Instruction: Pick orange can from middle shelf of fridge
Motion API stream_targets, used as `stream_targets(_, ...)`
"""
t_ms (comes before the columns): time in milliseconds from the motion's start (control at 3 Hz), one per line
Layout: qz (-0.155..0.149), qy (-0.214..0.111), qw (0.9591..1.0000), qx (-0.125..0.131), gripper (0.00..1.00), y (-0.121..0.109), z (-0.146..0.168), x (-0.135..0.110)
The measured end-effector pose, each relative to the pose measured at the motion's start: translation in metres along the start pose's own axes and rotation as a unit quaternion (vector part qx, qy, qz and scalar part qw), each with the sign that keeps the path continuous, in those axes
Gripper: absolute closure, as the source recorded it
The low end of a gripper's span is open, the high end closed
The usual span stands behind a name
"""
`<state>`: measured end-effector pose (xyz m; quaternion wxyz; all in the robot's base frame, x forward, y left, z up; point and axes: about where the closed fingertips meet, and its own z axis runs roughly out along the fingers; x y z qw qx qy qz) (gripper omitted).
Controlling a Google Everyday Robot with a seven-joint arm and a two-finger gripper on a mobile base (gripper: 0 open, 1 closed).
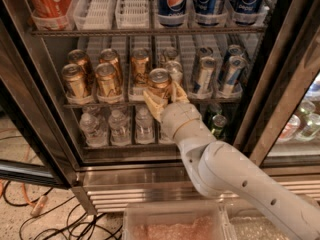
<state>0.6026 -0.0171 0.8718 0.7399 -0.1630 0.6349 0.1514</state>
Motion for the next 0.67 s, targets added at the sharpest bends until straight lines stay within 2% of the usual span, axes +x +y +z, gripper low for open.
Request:
stream_targets(333,0.009,0.038,0.9982,0.045,1.00,-0.016,-0.043,0.024)
stream_targets(667,0.014,0.080,0.9917,0.100,1.00,-0.035,-0.093,0.045)
